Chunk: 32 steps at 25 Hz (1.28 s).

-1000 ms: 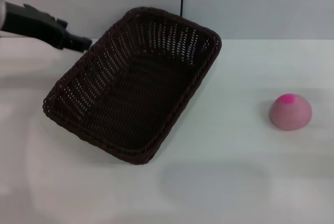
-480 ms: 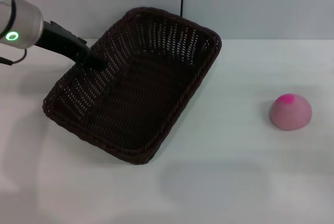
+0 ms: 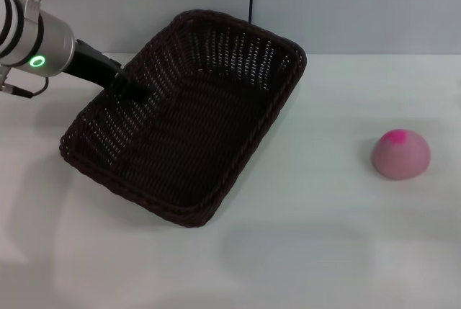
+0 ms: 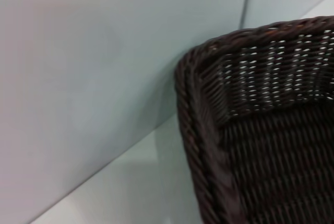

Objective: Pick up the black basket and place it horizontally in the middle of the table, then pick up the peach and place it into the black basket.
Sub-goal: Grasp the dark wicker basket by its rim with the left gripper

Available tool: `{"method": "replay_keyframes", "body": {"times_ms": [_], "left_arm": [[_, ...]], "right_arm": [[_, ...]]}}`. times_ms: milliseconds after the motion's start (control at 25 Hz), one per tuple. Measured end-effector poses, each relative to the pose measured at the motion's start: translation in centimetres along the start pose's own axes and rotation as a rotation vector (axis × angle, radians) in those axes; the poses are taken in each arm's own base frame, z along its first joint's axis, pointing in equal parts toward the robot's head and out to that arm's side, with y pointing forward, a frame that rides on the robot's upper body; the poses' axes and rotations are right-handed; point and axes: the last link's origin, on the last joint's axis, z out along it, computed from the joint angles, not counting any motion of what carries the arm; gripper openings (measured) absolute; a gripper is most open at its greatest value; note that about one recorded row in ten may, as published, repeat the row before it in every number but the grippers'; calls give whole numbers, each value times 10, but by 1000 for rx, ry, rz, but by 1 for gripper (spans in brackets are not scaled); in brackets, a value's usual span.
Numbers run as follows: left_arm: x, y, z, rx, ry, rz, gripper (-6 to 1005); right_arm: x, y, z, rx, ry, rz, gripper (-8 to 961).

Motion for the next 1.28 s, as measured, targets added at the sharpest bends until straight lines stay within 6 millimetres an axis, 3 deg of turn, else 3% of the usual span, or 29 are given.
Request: {"method": "replay_keyframes", "body": {"times_ms": [960, 1160, 1280], "left_arm": [[-17, 8, 17, -49, -72, -41, 674], [-19, 10, 19, -50, -76, -33, 531], [-20, 11, 19, -44, -71, -30, 501]], "right_arm": [[-12, -5, 15, -32, -33, -51, 794], [-13, -6, 14, -28, -39, -53, 795], [-14, -6, 14, -31, -44, -55, 795]]}}
